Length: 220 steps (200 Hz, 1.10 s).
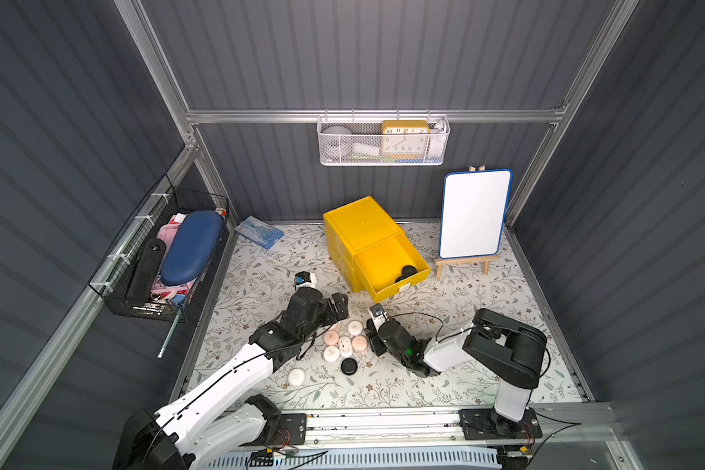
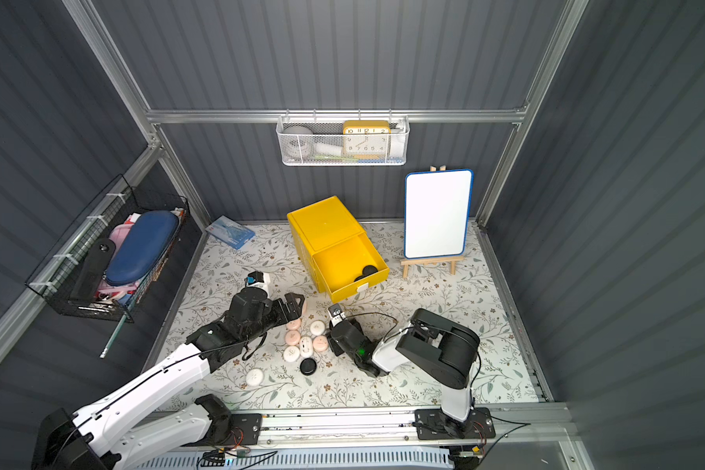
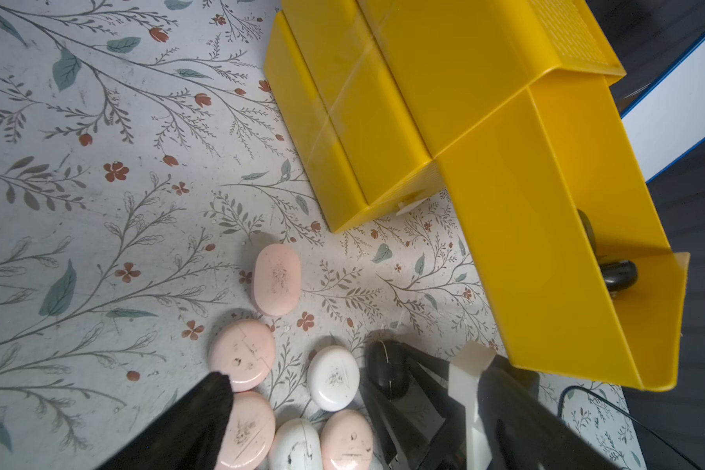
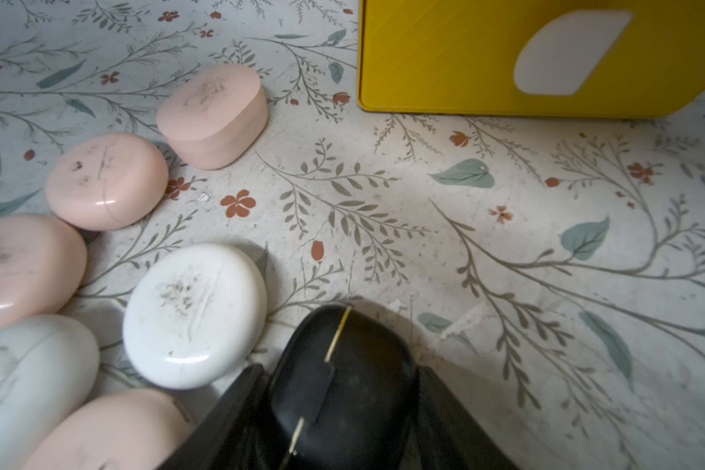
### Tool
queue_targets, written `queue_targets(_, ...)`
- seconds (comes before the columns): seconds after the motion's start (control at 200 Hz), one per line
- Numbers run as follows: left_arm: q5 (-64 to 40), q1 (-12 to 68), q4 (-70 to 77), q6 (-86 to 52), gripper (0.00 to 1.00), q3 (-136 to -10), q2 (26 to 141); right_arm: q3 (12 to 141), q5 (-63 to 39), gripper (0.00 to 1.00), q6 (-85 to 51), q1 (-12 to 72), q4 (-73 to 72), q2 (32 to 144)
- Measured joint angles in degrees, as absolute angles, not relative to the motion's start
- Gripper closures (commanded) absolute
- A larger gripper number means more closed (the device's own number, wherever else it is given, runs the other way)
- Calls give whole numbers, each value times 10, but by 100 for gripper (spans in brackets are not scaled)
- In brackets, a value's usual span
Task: Put the bluetooth earphones in the drawer according to color
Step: Pick up the Bluetooth earphone from the center of the board, then place the bluetooth earphone in the drawer.
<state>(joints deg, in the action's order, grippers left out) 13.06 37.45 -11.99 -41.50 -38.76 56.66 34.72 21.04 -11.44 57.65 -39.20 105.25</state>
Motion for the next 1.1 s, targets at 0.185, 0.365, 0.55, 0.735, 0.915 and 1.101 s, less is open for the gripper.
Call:
queue_targets(0.185,130,374,-120,-415,1,-387,564,316,213,52,-115,600,-376,1017)
queue_targets(0.365,130,374,-120,-415,1,-386,562,287,215,56,-117,618,-341,971)
queue_targets(0.55,131,373,-120,-415,1,-379,549,278,201,57,-126,621,-289,887)
queue_targets(0.735,131,371,-121,-415,1,-376,538,294,159,57,-133,621,-226,791)
queue_targets(0.915,133,371,-122,-416,1,-375,528,329,108,58,-148,621,-179,716)
queue_targets(1.101,135,371,-126,-418,1,-370,520,377,79,58,-159,618,-145,661)
